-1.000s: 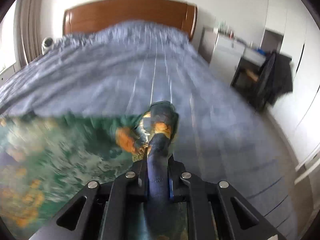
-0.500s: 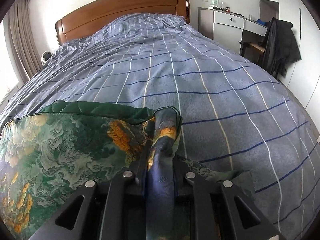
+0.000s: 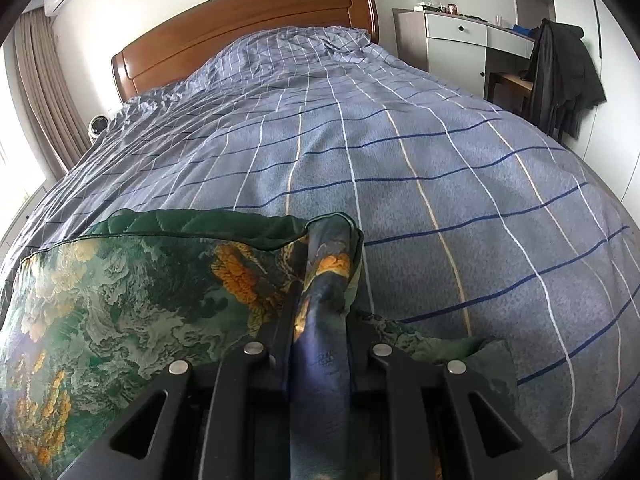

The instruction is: Fold large clothes

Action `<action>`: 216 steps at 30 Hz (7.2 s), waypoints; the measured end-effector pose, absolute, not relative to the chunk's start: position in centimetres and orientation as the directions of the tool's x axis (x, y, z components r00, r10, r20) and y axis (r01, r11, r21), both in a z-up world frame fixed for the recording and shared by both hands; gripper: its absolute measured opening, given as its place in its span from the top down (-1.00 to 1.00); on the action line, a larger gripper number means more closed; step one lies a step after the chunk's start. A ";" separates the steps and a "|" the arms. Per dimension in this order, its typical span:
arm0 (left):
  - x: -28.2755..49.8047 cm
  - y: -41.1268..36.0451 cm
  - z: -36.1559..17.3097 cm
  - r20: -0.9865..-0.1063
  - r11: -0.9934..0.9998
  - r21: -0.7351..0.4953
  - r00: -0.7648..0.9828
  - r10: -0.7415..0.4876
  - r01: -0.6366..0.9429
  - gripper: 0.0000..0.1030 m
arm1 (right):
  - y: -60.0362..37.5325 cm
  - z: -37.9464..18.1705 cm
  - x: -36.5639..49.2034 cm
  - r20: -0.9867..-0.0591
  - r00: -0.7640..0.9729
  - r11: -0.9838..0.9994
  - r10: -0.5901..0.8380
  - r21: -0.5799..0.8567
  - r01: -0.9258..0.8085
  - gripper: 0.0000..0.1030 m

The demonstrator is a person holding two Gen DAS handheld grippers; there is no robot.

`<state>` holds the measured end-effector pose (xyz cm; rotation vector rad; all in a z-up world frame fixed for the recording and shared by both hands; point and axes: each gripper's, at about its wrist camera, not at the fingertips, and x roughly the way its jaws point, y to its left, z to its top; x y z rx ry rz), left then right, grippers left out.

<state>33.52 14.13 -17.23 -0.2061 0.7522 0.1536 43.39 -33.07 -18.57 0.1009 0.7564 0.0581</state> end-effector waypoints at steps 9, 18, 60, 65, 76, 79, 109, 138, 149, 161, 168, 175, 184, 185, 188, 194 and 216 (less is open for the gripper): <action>33.6 14.1 -17.3 -0.691 0.969 -0.129 0.720 0.066 -0.212 0.54 | -33.2 -18.7 43.5 -0.680 0.725 0.991 0.106 0.133 -0.019 0.61; 33.6 14.1 -17.3 -0.690 0.969 -0.128 0.720 0.066 -0.212 0.53 | -33.4 -19.0 43.7 -0.679 0.725 0.989 0.114 0.145 -0.020 0.61; 14.6 6.4 -3.2 -0.411 0.951 0.112 0.858 0.308 -0.288 -0.99 | -27.6 -6.2 19.3 -0.333 0.939 0.977 -0.088 -0.215 0.015 -0.78; 10.8 3.0 -3.9 -0.361 0.949 0.134 0.878 0.314 -0.285 -0.99 | -25.5 -7.7 14.6 -0.345 0.936 0.972 -0.062 -0.235 -0.023 -0.80; 9.9 -1.1 -5.8 -0.541 0.990 0.123 0.832 0.123 -0.066 -0.99 | -24.6 -9.8 11.7 -0.429 0.903 0.972 -0.007 -0.217 -0.096 -0.85; 10.6 -0.2 -6.6 -0.620 0.999 0.015 0.783 0.041 -0.040 -0.99 | -25.5 -10.4 12.3 -0.464 0.885 0.978 -0.036 -0.198 -0.064 -0.97; 33.7 -6.1 -12.8 -0.827 0.990 0.023 0.559 -0.058 0.137 -0.98 | -30.5 -13.1 13.3 -0.584 0.797 0.987 0.156 0.059 -0.150 -0.98; 18.2 -8.3 -9.8 -0.767 0.951 0.030 0.617 -0.175 0.306 -0.99 | -33.7 -13.1 16.4 -0.588 0.791 0.966 0.170 0.256 -0.018 -0.98; 20.1 -8.0 -6.9 -0.765 0.955 0.023 0.620 -0.175 0.297 -0.99 | -40.6 -20.7 25.9 -0.610 0.713 0.682 0.345 0.685 0.256 -1.00; 26.8 -13.7 1.7 -0.752 0.891 -0.110 0.549 -0.365 0.441 -0.98 | -32.0 -10.5 21.3 -0.451 0.882 0.957 0.133 0.290 0.003 0.39; 27.5 -12.7 4.1 -0.760 0.858 -0.183 0.485 -0.433 0.480 -0.98 | -19.4 -5.1 16.5 -0.293 0.924 0.947 0.247 -0.130 -0.294 0.39; 26.8 -8.6 2.1 -0.825 0.931 -0.031 0.517 -0.229 0.363 -0.98 | -9.2 -7.0 13.0 -0.277 0.893 0.777 0.355 -0.443 -0.447 0.39; 27.5 -2.5 -0.9 -0.850 0.948 -0.097 0.471 -0.238 0.304 0.37 | -7.8 -6.5 12.6 -0.382 0.784 0.719 0.489 -0.332 -0.610 0.05; 27.6 -1.3 -0.8 -0.847 0.951 -0.104 0.475 -0.239 0.293 0.37 | -8.7 -5.8 12.5 -0.401 0.744 0.715 0.535 -0.256 -0.651 -0.17; 28.5 3.7 -1.2 -0.837 0.968 -0.112 0.504 -0.213 0.224 0.37 | -11.1 -4.1 13.9 -0.416 0.682 0.726 0.601 -0.074 -0.684 -0.25; 29.6 12.0 -4.7 -0.853 0.990 -0.119 0.503 -0.140 0.074 0.36 | -12.2 -3.9 22.5 -0.508 0.705 0.819 0.495 0.000 -0.574 0.40; 27.4 18.3 -14.5 -0.832 0.961 -0.268 0.519 -0.196 -0.066 0.07 | -3.3 -10.2 32.0 -0.756 0.395 0.750 0.522 0.185 -0.635 0.51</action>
